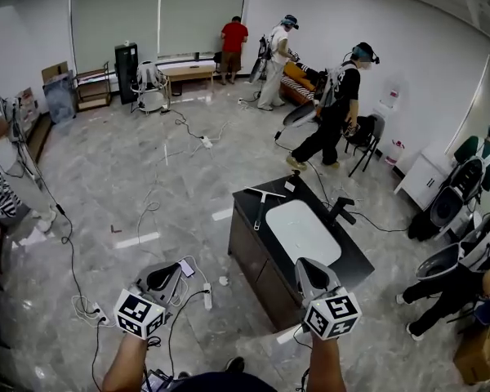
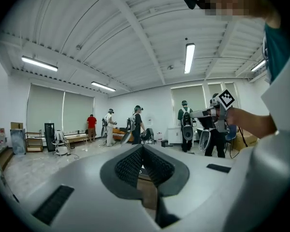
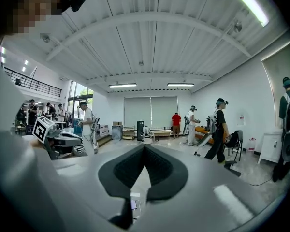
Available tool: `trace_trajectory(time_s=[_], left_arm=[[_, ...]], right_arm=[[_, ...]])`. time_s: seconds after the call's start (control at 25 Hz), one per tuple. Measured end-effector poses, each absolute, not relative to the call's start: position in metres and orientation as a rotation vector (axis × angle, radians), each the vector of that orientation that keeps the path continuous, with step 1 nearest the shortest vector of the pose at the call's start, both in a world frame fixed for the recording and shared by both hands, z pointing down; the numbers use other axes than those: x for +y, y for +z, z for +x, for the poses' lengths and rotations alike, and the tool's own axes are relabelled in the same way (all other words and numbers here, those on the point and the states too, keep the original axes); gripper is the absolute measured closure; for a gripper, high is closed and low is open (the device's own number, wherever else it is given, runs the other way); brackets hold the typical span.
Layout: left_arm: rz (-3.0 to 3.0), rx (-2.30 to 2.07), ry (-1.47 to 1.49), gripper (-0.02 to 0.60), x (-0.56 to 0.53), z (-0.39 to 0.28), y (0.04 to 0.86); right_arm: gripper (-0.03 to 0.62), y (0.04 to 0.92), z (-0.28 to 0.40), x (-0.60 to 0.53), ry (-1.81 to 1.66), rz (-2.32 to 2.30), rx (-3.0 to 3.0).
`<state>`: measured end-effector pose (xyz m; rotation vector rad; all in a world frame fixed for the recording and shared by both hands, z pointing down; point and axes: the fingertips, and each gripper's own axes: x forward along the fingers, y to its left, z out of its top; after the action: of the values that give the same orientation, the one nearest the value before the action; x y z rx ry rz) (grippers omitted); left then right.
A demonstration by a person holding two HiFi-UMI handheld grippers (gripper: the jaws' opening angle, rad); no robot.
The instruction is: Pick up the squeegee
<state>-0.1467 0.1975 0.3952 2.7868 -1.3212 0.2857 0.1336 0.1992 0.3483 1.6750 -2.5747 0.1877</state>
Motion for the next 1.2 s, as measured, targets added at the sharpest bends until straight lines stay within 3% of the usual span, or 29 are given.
trace_trajectory(time_s=[0.6,1.2], left_arm=[[2.762,-1.342,0.351,0.575,0.154,-0.085,0.410],[2.884,-1.041,0.299,0.575,-0.018,-0.035,0.425]], right_arm=[[0.585,0.371,0.206,0.149,0.253,1.671,-2.588],[0.585,0.387,0.244,0.054,0.290,1.925,-2.385]])
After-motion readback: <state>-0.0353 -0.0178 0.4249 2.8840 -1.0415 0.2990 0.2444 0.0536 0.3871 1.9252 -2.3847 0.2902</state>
